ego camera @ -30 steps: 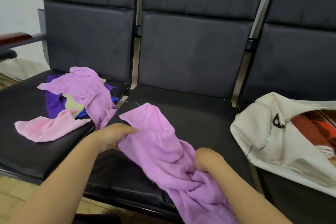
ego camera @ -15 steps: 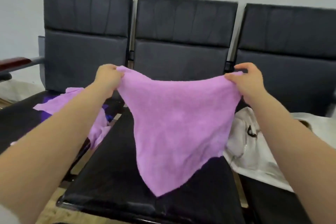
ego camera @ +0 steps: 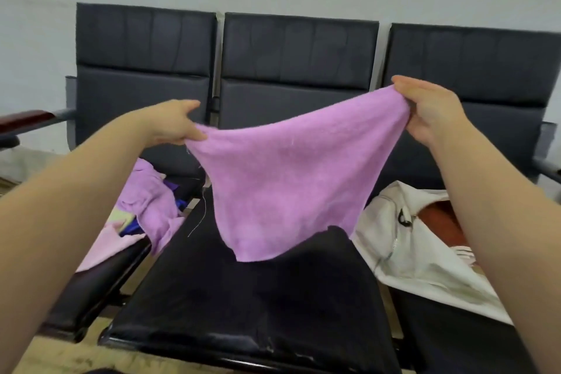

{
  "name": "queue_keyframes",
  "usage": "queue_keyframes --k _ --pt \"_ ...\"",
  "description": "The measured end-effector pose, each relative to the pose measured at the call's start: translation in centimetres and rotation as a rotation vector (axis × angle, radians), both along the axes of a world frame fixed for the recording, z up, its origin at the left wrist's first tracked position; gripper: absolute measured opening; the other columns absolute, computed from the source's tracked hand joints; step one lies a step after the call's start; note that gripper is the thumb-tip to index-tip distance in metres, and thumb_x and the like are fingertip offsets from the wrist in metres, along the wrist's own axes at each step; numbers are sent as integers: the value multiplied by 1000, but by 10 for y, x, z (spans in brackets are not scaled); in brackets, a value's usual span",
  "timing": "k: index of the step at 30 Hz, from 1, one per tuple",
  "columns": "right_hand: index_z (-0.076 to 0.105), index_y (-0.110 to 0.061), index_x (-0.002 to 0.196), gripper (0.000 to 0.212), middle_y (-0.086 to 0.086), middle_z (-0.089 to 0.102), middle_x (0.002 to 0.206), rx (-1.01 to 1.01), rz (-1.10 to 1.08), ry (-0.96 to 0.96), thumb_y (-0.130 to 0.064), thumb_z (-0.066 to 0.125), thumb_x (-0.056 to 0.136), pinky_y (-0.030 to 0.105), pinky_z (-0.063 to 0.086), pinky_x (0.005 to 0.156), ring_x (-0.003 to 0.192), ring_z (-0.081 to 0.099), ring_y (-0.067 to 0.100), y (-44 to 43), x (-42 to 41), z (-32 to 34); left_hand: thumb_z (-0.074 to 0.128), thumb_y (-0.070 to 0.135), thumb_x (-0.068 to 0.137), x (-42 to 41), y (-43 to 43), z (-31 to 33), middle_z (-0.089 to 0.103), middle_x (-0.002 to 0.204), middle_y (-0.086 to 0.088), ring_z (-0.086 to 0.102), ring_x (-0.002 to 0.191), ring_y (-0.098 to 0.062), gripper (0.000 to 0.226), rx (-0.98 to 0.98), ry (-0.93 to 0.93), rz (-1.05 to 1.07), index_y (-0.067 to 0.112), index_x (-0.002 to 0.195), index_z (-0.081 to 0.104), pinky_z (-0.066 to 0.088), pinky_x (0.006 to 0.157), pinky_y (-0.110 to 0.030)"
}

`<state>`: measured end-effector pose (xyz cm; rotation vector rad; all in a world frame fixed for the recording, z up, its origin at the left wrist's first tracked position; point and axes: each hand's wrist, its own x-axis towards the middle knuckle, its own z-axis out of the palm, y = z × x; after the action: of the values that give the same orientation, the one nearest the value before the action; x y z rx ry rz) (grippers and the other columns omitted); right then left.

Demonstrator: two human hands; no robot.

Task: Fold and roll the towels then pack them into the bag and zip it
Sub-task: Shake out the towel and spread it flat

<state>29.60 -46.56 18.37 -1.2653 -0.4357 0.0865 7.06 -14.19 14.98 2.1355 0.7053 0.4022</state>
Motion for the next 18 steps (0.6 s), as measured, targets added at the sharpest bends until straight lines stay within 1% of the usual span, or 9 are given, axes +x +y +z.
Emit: queue_keyframes --k 1,3,4,5,7,9,12,15,18 --pt "74 -14 97 15 5 71 107 -45 -10 -3 -6 68 86 27 56 84 102 67 17 0 0 0 64 3 88 1 -1 1 54 112 -14 53 77 -20 64 44 70 43 6 144 33 50 60 -26" --pt "74 -17 94 16 5 70 109 -116 -33 -6 -5 66 87 28 55 87 102 66 17 -2 2 -1 61 8 91 1 -3 4 52 95 -13 51 74 -21 16 -71 -6 101 2 105 55 48 63 -30" --pt "73 -17 95 18 5 70 109 -128 -38 -4 -3 64 88 27 55 86 102 66 17 -3 3 -1 58 11 93 1 -3 5 53 89 -13 53 75 -22 9 -183 -106 114 6 87 55 50 69 -33" --pt "73 -16 98 21 6 69 109 -119 -39 6 0 61 89 26 56 84 101 66 17 -4 4 -1 56 14 95 2 -1 6 56 86 -11 57 75 -22 14 -341 -198 112 8 82 54 51 75 -37" --pt "70 -11 108 27 9 68 110 -71 -30 29 4 57 90 26 56 83 103 66 18 -6 7 -1 53 19 97 1 -6 10 65 86 -6 65 75 -18 11 -611 -362 32 8 95 56 53 77 -39" --pt "69 -9 114 29 9 67 113 -81 -41 22 4 60 89 30 55 88 104 65 20 -10 9 1 56 9 93 -1 -9 13 68 90 -4 68 78 -14 20 -636 -428 -76 12 113 53 58 67 -31" --pt "69 -9 114 33 7 68 112 -197 -72 -55 2 69 83 31 55 89 102 66 20 -17 8 1 63 -10 82 -6 -9 14 65 108 -8 65 94 -16 47 -294 -238 -144 16 121 58 58 68 -21" --pt "72 -9 108 27 5 69 106 -480 -187 -276 -5 73 82 31 54 89 99 66 20 -21 3 2 72 -3 76 -6 -6 16 67 104 -4 63 96 -20 35 196 28 -46 16 106 71 51 81 -26" --pt "74 -10 103 17 3 67 99 -764 -257 -519 -12 70 86 28 49 83 96 61 19 -20 -6 3 73 10 78 0 -6 18 67 98 -6 58 90 -22 20 472 75 85 11 98 74 43 79 -32"
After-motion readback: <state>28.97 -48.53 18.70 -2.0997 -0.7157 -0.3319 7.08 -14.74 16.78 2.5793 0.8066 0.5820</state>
